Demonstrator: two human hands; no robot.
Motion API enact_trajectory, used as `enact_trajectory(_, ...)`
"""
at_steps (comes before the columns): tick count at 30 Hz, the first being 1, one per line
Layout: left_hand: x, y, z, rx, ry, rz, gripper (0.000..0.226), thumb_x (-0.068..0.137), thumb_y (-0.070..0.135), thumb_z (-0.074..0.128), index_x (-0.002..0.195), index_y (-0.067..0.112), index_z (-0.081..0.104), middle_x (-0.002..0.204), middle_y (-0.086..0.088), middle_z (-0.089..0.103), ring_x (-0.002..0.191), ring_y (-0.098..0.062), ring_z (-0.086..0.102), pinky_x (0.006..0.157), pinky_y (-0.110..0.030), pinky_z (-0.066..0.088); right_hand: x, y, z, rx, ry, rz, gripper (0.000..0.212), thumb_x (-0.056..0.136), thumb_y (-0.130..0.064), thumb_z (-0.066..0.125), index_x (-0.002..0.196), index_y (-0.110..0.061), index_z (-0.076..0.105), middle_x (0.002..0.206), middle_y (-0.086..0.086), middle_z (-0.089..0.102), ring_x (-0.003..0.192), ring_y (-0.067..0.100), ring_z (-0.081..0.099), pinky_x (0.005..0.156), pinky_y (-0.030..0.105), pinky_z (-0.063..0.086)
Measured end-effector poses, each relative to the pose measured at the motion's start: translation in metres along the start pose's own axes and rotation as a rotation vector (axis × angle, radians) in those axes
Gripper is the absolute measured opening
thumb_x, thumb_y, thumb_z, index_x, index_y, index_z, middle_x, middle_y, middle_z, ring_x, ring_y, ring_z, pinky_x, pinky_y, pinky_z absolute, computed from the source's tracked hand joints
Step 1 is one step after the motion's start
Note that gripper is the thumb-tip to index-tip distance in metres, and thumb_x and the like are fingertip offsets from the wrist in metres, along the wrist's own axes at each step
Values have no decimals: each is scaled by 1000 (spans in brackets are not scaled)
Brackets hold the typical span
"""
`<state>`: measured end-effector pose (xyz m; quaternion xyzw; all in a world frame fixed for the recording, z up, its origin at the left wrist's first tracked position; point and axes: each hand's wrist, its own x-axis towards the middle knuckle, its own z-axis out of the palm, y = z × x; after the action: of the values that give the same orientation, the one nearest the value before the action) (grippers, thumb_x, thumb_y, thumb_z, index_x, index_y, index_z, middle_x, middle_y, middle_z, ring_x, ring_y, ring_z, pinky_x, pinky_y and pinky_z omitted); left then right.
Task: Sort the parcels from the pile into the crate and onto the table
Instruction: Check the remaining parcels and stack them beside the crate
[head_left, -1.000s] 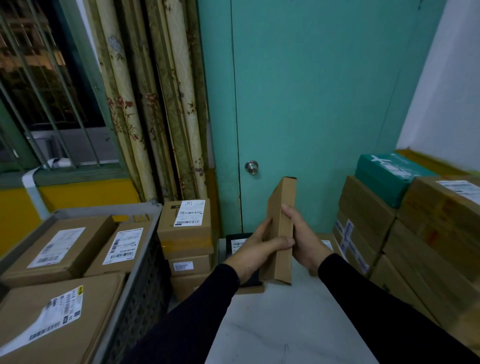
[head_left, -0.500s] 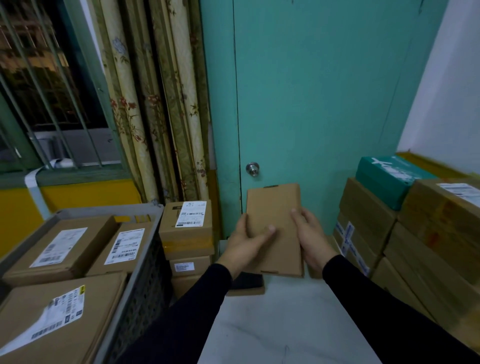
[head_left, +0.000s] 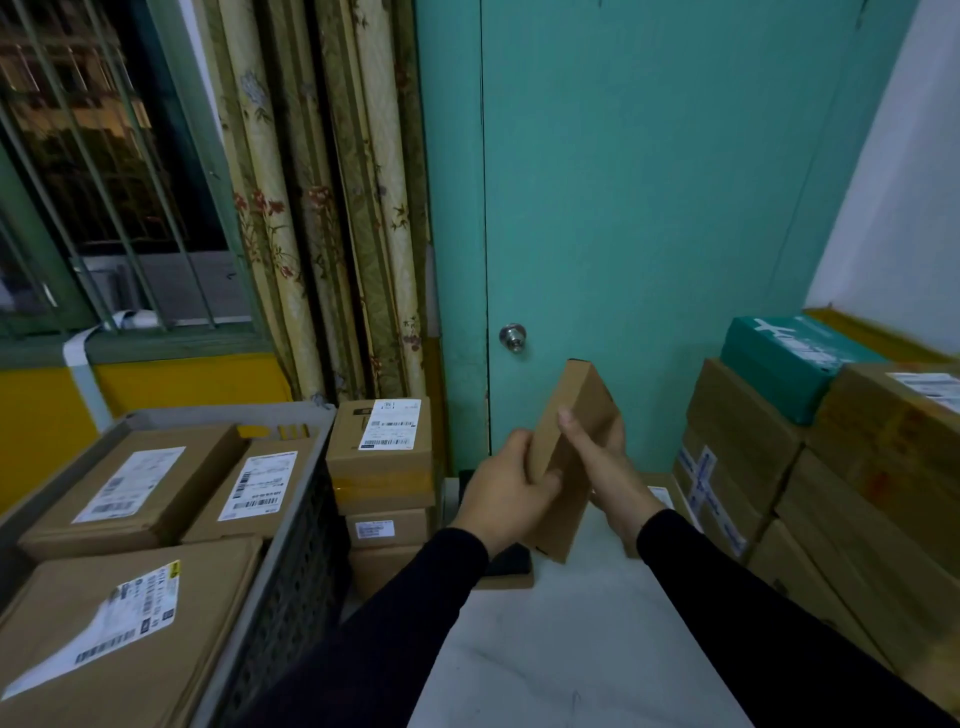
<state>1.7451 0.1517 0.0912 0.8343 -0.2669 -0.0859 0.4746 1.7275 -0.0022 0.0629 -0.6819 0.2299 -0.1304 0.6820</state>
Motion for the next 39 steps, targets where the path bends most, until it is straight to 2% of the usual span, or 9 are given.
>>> enact_trajectory(3, -3, 7, 4, -78, -109, 12, 39, 99, 41, 59, 133, 33, 42, 118, 8, 60, 106, -13, 60, 94, -37, 55, -6, -8, 0, 164, -114, 20, 82, 85, -61, 65, 154, -43, 24, 129, -11, 60, 108, 5, 57, 78, 36, 47)
enact_trajectory(8, -2, 9, 0, -379, -330, -135, 53, 97, 63, 49, 145, 42, 39, 134, 9, 56, 125, -18, 54, 112, -46, 42, -5, -9, -6, 269, -153, 107, 70, 83, -59, 67, 144, -32, 45, 127, 3, 63, 117, 23, 59, 85, 45, 50)
enact_trajectory(11, 1, 3, 0, -499, -397, -250, 63, 89, 67, 57, 144, 40, 44, 136, 4, 53, 130, -22, 48, 117, -49, 34, -7, -11, -6, 340, -146, 131, 52, 94, -54, 55, 136, -24, 51, 118, 11, 62, 110, 28, 61, 87, 47, 53)
enact_trajectory(16, 0, 1, 2, -545, -418, -282, 32, 94, 52, 55, 124, 39, 56, 120, 1, 59, 111, -19, 55, 94, -38, 46, -12, -10, -1, 272, -235, 105, 79, 73, -59, 63, 144, -30, 46, 125, 7, 62, 111, 25, 61, 79, 41, 52)
enact_trajectory(22, -1, -1, 5, -502, -389, -226, 69, 77, 59, 57, 142, 39, 49, 124, 0, 60, 114, -23, 55, 102, -41, 43, -10, -5, 2, 220, -232, 86, 52, 100, -42, 50, 144, -17, 46, 115, 8, 62, 99, 22, 61, 68, 34, 52)
enact_trajectory(30, -3, -2, 1, -527, -378, -234, 58, 80, 64, 57, 135, 47, 50, 125, 6, 60, 116, -19, 54, 106, -40, 41, -10, -4, 4, 267, -231, 72, 53, 96, -48, 52, 142, -22, 49, 118, 7, 64, 102, 22, 63, 71, 35, 52)
enact_trajectory(34, -2, 0, 4, -526, -341, -218, 55, 89, 54, 57, 141, 39, 47, 122, 3, 60, 111, -16, 55, 89, -33, 46, -9, -3, 4, 253, -216, 46, 49, 99, -42, 50, 142, -18, 49, 114, 7, 63, 99, 21, 62, 69, 33, 51)
enact_trajectory(36, -4, 1, 6, -515, -329, -212, 49, 96, 49, 56, 142, 37, 46, 121, 4, 61, 109, -14, 56, 84, -31, 46, -8, 1, 5, 268, -216, 52, 59, 93, -51, 58, 142, -19, 50, 119, 9, 64, 105, 24, 63, 74, 36, 53)
enact_trajectory(39, -3, 0, 9, -527, -313, -248, 40, 96, 49, 59, 134, 38, 51, 117, 8, 64, 105, -8, 60, 80, -26, 49, -4, 5, 4, 308, -253, 107, 78, 75, -67, 70, 140, -24, 56, 129, 12, 68, 119, 29, 65, 98, 46, 54)
